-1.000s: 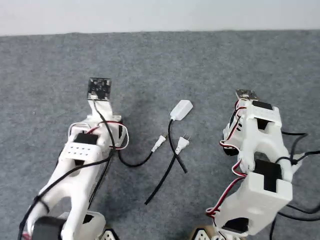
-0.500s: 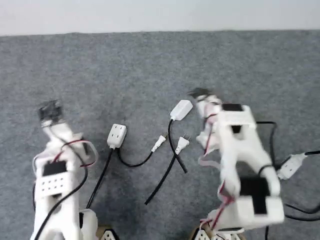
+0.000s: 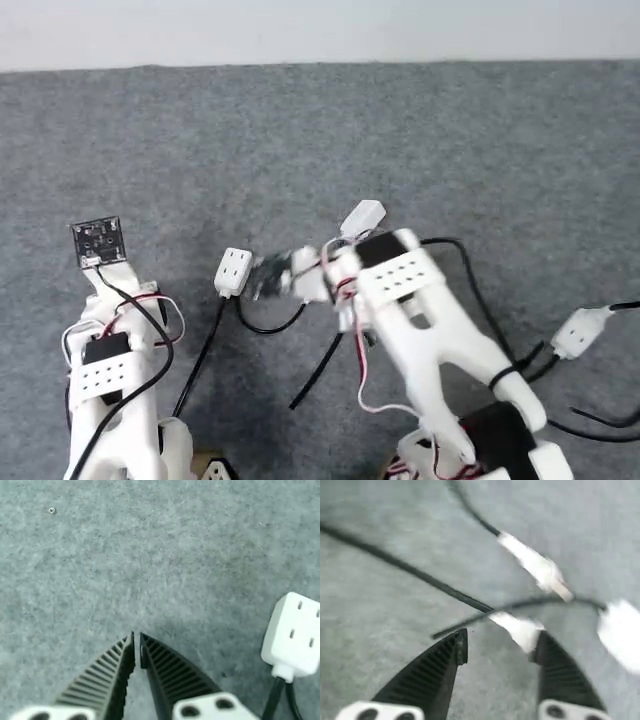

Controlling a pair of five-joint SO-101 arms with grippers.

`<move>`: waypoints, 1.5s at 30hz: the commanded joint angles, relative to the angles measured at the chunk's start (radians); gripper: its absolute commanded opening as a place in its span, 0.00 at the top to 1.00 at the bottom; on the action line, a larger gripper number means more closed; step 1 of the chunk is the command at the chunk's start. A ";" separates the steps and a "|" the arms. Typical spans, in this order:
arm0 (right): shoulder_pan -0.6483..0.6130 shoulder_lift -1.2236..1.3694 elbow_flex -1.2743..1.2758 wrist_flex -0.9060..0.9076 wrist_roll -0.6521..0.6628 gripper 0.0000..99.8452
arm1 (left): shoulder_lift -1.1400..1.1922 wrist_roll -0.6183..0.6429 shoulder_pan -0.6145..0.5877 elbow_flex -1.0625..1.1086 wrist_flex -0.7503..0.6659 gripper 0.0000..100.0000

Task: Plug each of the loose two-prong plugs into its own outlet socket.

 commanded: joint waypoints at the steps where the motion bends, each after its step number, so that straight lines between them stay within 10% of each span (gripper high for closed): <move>1: -0.082 -0.002 -0.043 0.059 0.057 0.75 | 0.003 -0.015 -0.006 -0.053 -0.040 0.98; 35: 0.008 0.504 -0.324 -0.217 0.005 0.86 | 0.005 -0.017 -0.006 -0.051 -0.038 0.98; 38: 0.042 0.507 -0.382 -0.206 0.000 1.00 | 0.005 -0.017 -0.006 -0.051 -0.038 0.98; 45: 0.131 0.429 -0.555 0.067 -0.046 0.99 | 0.005 -0.017 -0.006 -0.051 -0.038 0.98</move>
